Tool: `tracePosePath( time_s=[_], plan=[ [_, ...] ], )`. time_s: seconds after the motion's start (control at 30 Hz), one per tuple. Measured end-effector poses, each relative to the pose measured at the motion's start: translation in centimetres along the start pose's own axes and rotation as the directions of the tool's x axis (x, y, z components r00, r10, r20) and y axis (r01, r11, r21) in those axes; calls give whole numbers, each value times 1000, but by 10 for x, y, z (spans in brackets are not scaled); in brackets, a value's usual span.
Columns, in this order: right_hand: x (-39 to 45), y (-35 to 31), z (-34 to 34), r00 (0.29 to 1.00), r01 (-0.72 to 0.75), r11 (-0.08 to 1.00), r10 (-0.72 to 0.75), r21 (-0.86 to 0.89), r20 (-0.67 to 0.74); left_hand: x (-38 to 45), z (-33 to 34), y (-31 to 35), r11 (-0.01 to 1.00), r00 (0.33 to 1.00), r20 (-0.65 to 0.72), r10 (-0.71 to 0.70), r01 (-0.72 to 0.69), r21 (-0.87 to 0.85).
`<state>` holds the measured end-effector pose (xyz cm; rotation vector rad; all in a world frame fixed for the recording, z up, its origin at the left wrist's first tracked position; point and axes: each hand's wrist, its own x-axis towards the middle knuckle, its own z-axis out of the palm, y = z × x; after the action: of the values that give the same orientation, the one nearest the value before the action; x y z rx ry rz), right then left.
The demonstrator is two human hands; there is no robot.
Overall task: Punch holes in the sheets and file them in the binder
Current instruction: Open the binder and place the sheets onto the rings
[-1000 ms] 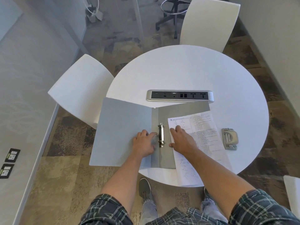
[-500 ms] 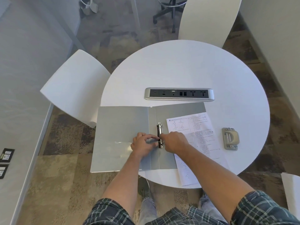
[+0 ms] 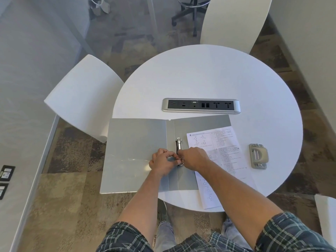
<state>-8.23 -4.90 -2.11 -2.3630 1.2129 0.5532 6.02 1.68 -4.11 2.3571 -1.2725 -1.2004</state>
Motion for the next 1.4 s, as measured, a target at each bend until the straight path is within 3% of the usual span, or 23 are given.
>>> tracePosePath(
  time_s=[0.8,1.07,1.27,1.33,1.4],
  plan=[
    [-1,19,-2,998,-49,985,42,163,42,12,-3,-14,998,997,64,49,-46,-45],
    [-2,16,4,999,-42,991,39,124,26,5,5,-6,996,1000,-12,26,-24,90],
    [-16,30,2,999,-23,984,18,175,33,-15,18,3,971,962,-201,183,-145,190],
    [-23,39,6,998,-48,962,37,267,46,-25,26,5,956,921,-270,281,-244,161],
    [-30,48,11,998,-67,928,53,366,46,-36,35,8,950,919,-242,313,-302,82]
  ],
)
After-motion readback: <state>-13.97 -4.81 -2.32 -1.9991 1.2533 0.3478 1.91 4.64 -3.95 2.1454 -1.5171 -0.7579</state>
